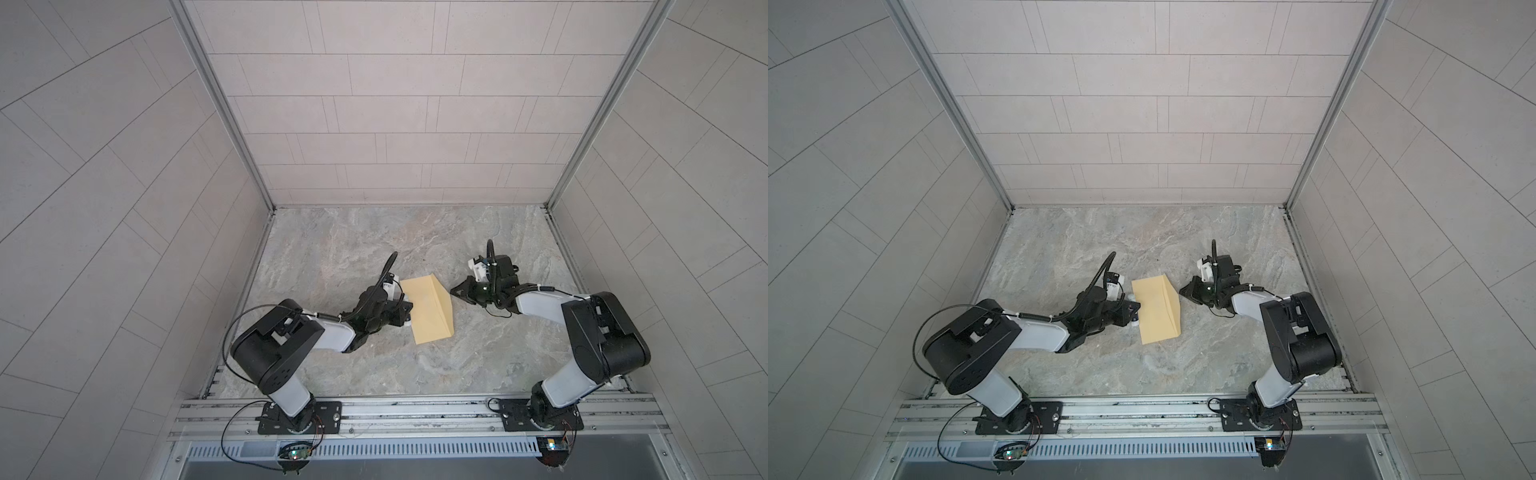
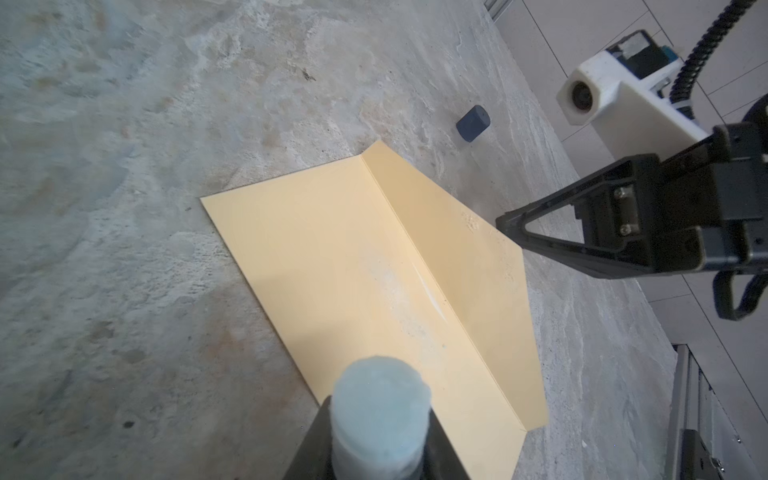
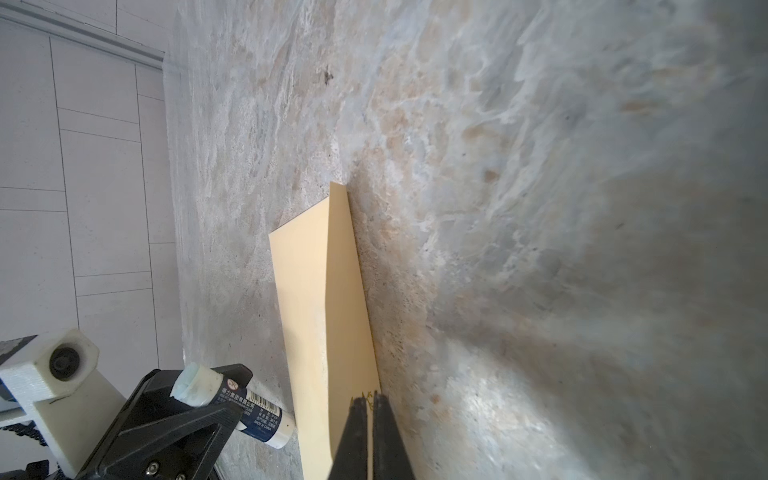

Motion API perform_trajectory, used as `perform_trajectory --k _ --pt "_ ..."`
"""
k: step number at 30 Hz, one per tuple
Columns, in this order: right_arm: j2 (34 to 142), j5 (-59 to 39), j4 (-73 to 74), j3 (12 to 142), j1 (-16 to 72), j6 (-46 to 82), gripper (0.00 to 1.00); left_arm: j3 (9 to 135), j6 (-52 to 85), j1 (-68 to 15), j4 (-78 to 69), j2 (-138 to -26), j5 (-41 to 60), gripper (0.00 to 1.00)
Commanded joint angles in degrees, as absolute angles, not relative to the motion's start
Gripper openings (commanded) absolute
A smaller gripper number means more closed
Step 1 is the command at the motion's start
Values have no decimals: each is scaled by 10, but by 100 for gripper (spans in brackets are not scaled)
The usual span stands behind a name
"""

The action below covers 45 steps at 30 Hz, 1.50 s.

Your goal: Place the letter into the envelope and seal it

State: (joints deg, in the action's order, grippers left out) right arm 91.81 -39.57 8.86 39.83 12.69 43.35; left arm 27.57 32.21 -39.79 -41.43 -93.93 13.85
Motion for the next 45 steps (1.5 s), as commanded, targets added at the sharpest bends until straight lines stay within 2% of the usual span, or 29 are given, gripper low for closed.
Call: perform_trajectory --k 1,21,38,45 --pt "925 -404 110 390 139 449 6 285 323 -401 -436 -953 140 0" --pt "978 -387 148 396 209 472 6 289 319 -401 -432 -965 138 0" --pt "1000 -297 18 437 256 391 6 295 320 -401 -426 -962 140 0" --pt "1019 -284 14 447 276 388 5 298 319 -400 -424 -963 139 0"
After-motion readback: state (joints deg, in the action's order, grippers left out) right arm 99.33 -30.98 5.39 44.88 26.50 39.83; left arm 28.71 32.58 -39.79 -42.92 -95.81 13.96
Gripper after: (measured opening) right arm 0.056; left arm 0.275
